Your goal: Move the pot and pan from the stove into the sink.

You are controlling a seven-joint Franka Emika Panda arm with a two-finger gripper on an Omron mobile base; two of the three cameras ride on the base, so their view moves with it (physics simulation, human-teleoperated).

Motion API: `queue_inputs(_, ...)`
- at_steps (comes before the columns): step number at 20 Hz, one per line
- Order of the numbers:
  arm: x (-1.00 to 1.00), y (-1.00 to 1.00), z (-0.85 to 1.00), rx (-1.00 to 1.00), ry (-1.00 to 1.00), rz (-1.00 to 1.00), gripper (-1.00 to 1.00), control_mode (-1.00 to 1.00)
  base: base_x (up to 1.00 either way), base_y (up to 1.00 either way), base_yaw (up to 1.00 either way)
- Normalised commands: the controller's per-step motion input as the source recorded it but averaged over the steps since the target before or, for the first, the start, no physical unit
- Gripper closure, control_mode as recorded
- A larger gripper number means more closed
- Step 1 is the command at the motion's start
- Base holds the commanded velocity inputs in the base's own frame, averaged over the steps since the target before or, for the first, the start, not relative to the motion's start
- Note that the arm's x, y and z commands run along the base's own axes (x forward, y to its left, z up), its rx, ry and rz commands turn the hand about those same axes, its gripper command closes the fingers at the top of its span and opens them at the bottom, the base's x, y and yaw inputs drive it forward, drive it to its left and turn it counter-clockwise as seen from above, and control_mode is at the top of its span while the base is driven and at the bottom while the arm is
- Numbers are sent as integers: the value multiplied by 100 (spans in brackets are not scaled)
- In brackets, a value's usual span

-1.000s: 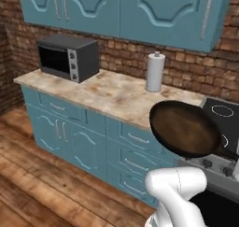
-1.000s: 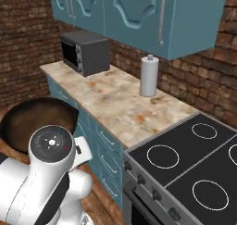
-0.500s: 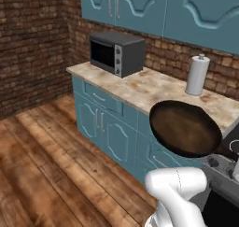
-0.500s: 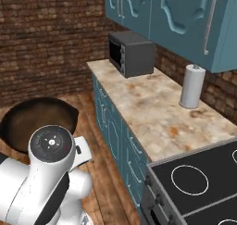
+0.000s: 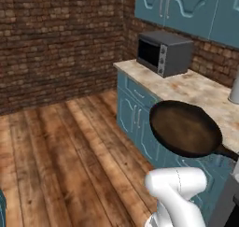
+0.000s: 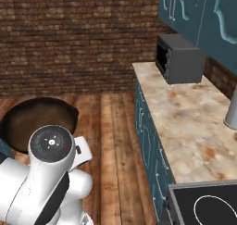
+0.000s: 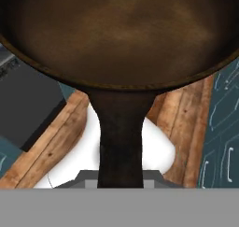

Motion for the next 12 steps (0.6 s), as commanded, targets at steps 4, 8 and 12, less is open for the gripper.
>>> queue_inputs(4,0,0,0,0,0,0,100,100,-15,-1,48)
queue_inputs(8,0,0,0,0,0,0,100,100,-13,0,49)
queue_inputs(12,0,0,0,0,0,0,100,100,-10,0,50)
